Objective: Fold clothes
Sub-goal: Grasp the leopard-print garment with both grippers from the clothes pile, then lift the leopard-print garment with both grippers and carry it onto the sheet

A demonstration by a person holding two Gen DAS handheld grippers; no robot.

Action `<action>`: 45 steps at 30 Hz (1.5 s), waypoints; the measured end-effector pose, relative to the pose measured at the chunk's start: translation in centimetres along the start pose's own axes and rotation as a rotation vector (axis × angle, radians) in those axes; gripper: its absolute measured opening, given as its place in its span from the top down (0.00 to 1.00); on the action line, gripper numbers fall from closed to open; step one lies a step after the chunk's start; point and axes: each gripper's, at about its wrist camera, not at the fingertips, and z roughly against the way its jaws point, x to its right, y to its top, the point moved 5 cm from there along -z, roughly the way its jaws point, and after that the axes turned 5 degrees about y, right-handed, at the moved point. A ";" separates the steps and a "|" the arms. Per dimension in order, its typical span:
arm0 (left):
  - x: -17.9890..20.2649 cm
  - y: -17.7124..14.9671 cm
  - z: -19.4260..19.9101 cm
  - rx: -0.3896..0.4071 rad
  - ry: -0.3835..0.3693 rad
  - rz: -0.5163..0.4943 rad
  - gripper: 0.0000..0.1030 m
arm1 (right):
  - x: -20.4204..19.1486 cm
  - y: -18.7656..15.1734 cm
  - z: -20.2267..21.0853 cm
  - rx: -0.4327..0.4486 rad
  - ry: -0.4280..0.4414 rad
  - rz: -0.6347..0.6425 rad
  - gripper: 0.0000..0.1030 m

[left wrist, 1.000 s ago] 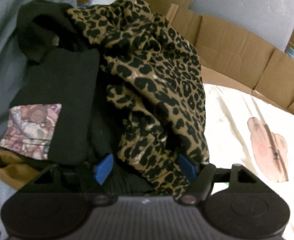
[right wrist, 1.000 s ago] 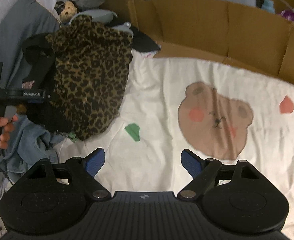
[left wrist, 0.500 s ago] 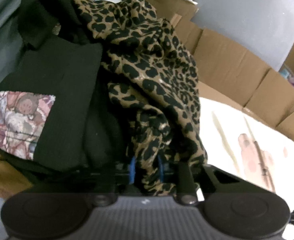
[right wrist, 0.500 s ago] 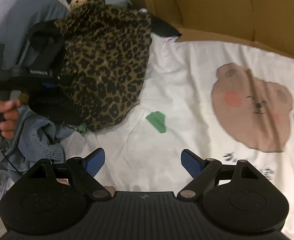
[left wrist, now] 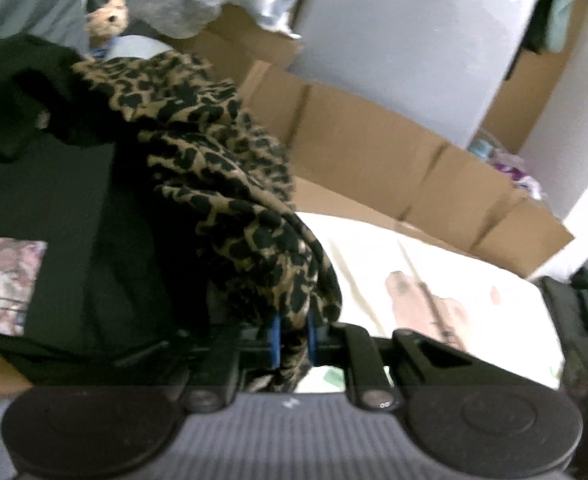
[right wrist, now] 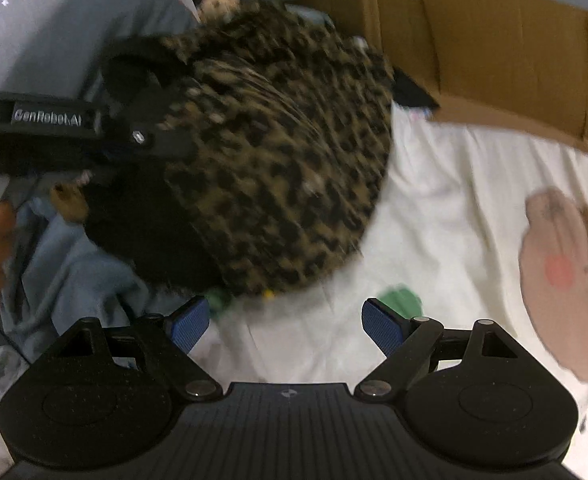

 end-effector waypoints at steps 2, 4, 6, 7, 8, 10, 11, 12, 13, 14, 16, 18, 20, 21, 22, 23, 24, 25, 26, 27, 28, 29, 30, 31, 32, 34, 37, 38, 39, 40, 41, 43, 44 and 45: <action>1.3 0.1 0.6 0.007 -0.034 -0.018 0.87 | -0.6 0.5 -0.4 0.019 0.006 0.010 0.16; 2.3 0.1 1.3 0.012 -0.070 -0.018 0.88 | -1.1 0.9 -0.7 0.034 0.009 0.021 0.15; 3.2 0.2 2.1 0.017 -0.102 -0.017 0.88 | -1.0 1.0 -1.0 0.042 0.000 0.034 0.15; 3.7 0.3 2.4 0.019 -0.116 -0.018 0.88 | -0.9 1.1 -1.1 0.045 -0.004 0.040 0.15; 4.1 0.4 2.7 0.020 -0.130 -0.019 0.88 | -0.8 1.1 -1.2 0.049 -0.009 0.046 0.15; 4.6 0.6 3.0 0.020 -0.154 -0.019 0.88 | -0.7 1.2 -1.4 0.056 -0.018 0.059 0.16; 4.9 0.6 3.2 0.020 -0.164 -0.020 0.88 | -0.7 1.2 -1.5 0.060 -0.022 0.066 0.17; 5.1 0.6 3.3 0.018 -0.168 -0.023 0.88 | -0.6 1.3 -1.6 0.064 -0.026 0.072 0.19; 5.2 0.5 3.3 0.016 -0.170 -0.024 0.88 | -0.4 1.3 -1.7 0.058 -0.030 0.083 0.34; 5.3 0.5 3.3 0.013 -0.171 -0.025 0.88 | -0.1 1.2 -1.6 0.047 -0.024 0.091 0.55; 5.5 0.4 3.2 0.014 -0.179 -0.025 0.88 | 0.6 1.0 -1.1 0.034 0.005 0.096 0.61; 5.6 0.4 2.8 0.011 -0.180 -0.026 0.87 | 1.3 0.9 -0.3 0.008 0.011 0.112 0.78; 5.7 -0.1 3.1 0.011 -0.184 -0.025 0.87 | 2.2 0.9 0.7 -0.030 0.009 0.133 0.81; 6.1 -0.1 2.8 0.012 -0.190 -0.026 0.87 | 2.7 0.9 1.1 -0.051 0.019 0.145 0.81; 6.8 0.0 2.0 0.013 -0.191 -0.027 0.87 | 3.2 1.0 1.5 -0.073 0.028 0.160 0.82; 7.1 -0.1 1.7 0.011 -0.188 -0.028 0.87 | 3.8 1.2 1.9 -0.095 0.031 0.175 0.83; 7.4 -0.2 1.4 0.010 -0.186 -0.028 0.86 | 4.3 1.3 2.3 -0.118 0.034 0.184 0.83; 7.8 -0.3 1.0 0.008 -0.185 -0.029 0.86 | 4.9 1.5 2.8 -0.141 0.038 0.185 0.83; 8.2 -0.3 0.7 0.007 -0.187 -0.034 0.85 | 5.5 1.6 3.4 -0.165 0.044 0.188 0.84; 8.5 -0.4 0.5 0.004 -0.191 -0.040 0.82 | 5.9 1.6 3.9 -0.190 0.049 0.200 0.84; 8.8 -0.5 0.3 0.002 -0.196 -0.046 0.81 | 6.4 1.6 4.5 -0.214 0.051 0.212 0.84; 9.2 -0.7 0.1 0.000 -0.205 -0.051 0.80 | 6.8 1.7 5.2 -0.238 0.051 0.220 0.84; 9.6 -0.8 -0.2 -0.003 -0.214 -0.055 0.77 | 7.3 1.7 6.0 -0.260 0.052 0.223 0.84; 10.0 -0.8 -0.4 -0.005 -0.227 -0.058 0.76 | 7.7 1.8 6.7 -0.279 0.053 0.220 0.84; 10.5 -0.9 -0.7 -0.007 -0.245 -0.057 0.75 | 8.1 1.8 7.5 -0.293 0.057 0.212 0.84; 11.3 -0.9 -1.1 -0.014 -0.279 -0.054 0.74 | 8.8 2.0 9.3 -0.310 0.065 0.187 0.84; 13.0 -0.7 -1.5 -0.024 -0.321 -0.074 0.72 | 9.7 1.9 11.8 -0.313 0.082 0.135 0.84; 13.7 -0.7 -1.6 -0.027 -0.333 -0.085 0.72 | 10.0 1.8 12.6 -0.309 0.087 0.118 0.85; 14.4 -0.7 -1.6 -0.030 -0.343 -0.096 0.70 | 10.3 1.5 13.4 -0.305 0.089 0.104 0.85; 15.1 -0.7 -1.6 -0.032 -0.353 -0.107 0.68 | 10.5 1.3 14.2 -0.300 0.091 0.090 0.85; 15.8 -0.7 -1.6 -0.035 -0.363 -0.119 0.67 | 10.7 1.0 14.9 -0.296 0.093 0.074 0.85; 17.0 -0.8 -1.7 -0.043 -0.372 -0.141 0.58 | 11.1 0.5 16.4 -0.289 0.100 0.045 0.85; 17.4 -0.9 -1.7 -0.049 -0.371 -0.147 0.55 | 11.3 0.3 17.2 -0.286 0.105 0.033 0.85; 17.8 -1.1 -1.8 -0.055 -0.370 -0.153 0.47 | 11.5 0.2 18.0 -0.281 0.110 0.023 0.85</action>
